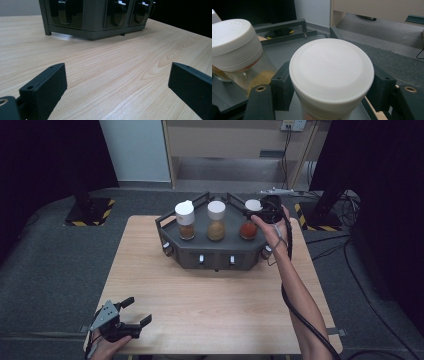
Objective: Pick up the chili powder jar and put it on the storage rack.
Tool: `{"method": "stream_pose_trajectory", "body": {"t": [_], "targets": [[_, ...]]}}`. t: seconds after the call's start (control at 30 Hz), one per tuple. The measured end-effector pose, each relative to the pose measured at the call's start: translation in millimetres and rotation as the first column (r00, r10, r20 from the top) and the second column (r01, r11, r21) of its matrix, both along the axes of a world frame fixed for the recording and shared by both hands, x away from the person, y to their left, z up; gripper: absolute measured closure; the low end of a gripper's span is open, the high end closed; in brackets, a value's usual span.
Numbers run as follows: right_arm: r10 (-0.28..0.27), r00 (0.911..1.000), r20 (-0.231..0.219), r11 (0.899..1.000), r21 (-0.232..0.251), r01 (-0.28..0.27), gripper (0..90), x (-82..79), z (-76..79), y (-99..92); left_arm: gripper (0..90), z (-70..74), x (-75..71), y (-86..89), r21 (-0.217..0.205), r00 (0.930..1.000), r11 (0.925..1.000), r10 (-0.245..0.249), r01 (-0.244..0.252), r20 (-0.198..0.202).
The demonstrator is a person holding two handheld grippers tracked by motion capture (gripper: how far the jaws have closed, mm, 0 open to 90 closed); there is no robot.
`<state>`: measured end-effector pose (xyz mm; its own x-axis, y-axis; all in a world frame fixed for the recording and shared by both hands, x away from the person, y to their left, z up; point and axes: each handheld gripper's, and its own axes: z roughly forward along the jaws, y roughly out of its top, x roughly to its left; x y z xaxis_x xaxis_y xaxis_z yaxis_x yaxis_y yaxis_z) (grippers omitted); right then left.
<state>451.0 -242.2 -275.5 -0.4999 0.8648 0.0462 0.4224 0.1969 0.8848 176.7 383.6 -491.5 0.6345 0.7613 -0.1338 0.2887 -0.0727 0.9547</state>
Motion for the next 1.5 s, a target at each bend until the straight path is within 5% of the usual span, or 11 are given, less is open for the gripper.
{"method": "stream_pose_trajectory", "body": {"t": [0.23,0.9,1.5], "targets": [[-0.001,0.9997,0.024,0.999,0.034,0.0,6.5,-4.1,-1.4,-5.0,0.7,0.0,0.2,-0.4,0.001,1.0,1.0,0.0,0.0,0.0],[0.073,0.986,0.15,0.996,0.043,-0.081,5.5,-49.6,41.3,-27.8,0.7,0.4,0.6,-0.9,-0.002,1.0,1.0,-0.002,0.002,0.001],[0.143,0.9646,0.222,0.985,0.065,-0.161,4.7,-106.1,36.4,-60.6,0.7,1.4,-0.4,-1.4,-0.014,1.0,0.9999,0.009,-0.009,0.002]]}}
